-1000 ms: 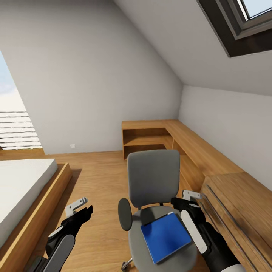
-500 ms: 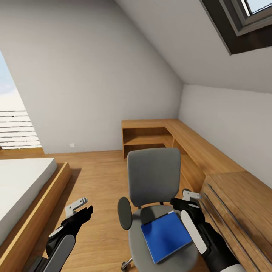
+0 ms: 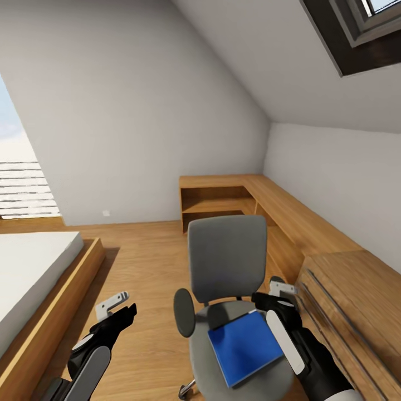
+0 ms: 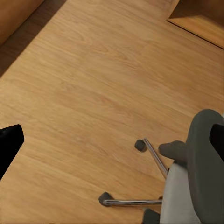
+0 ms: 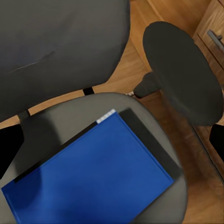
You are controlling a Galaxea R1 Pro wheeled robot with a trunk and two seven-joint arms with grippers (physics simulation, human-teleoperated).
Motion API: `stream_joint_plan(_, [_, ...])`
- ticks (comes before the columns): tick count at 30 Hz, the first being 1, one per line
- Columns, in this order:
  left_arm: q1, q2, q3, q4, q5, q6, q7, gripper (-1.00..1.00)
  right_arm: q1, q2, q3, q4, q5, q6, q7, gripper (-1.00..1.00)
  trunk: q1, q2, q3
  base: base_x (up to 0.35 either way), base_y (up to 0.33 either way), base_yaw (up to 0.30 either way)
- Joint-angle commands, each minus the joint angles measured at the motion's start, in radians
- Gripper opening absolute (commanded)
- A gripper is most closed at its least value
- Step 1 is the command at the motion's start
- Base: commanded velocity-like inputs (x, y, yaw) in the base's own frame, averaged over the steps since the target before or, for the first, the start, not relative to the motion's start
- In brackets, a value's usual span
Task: In the bedroom, organize the workspace by keeping the computer under the desk, ensuring the monitor is on the desk, placing the keyboard on the desk next to the monitor, placing the mouse on the desk next to the keyboard, moving the folder from the swivel chair onto the desk next to the mouse, stacking the notebook on top of the folder with the pen on top of the notebook, and positioning the swivel chair next to the desk.
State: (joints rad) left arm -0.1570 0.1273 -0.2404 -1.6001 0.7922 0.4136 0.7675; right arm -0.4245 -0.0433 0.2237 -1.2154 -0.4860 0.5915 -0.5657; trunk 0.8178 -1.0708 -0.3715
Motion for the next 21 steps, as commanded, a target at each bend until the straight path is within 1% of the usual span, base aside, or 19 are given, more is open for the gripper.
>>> stream_joint_plan(1, [-0.001, 0.001, -0.002, -0.001, 0.005, 0.002, 0.008, 1.0, -0.001, -0.001, 0.003, 0.002, -0.009, 0.002, -0.01, 1.0, 0.004, -0.008, -0.004, 0.0, 0.125, 0.0])
stream_joint_plan(7, [-0.001, 0.001, -0.002, -0.001, 0.005, 0.002, 0.005, 1.0, 0.0, -0.001, 0.003, 0.008, -0.009, 0.002, -0.01, 1.0, 0.027, -0.05, -0.023, 0.0, 0.281, 0.0])
stream_joint_plan(9, [-0.001, 0.002, -0.002, -0.001, 0.005, 0.001, 0.007, 1.0, 0.0, -0.001, 0.003, 0.008, -0.01, 0.002, -0.01, 1.0, 0.035, -0.064, -0.03, 0.0, 0.175, 0.0])
stream_joint_plan(21, [-0.001, 0.002, -0.002, -0.001, 0.005, -0.001, 0.009, 1.0, -0.001, -0.001, 0.001, 0.008, -0.008, 0.002, -0.011, 1.0, 0.081, -0.148, -0.067, 0.0, 0.026, 0.0])
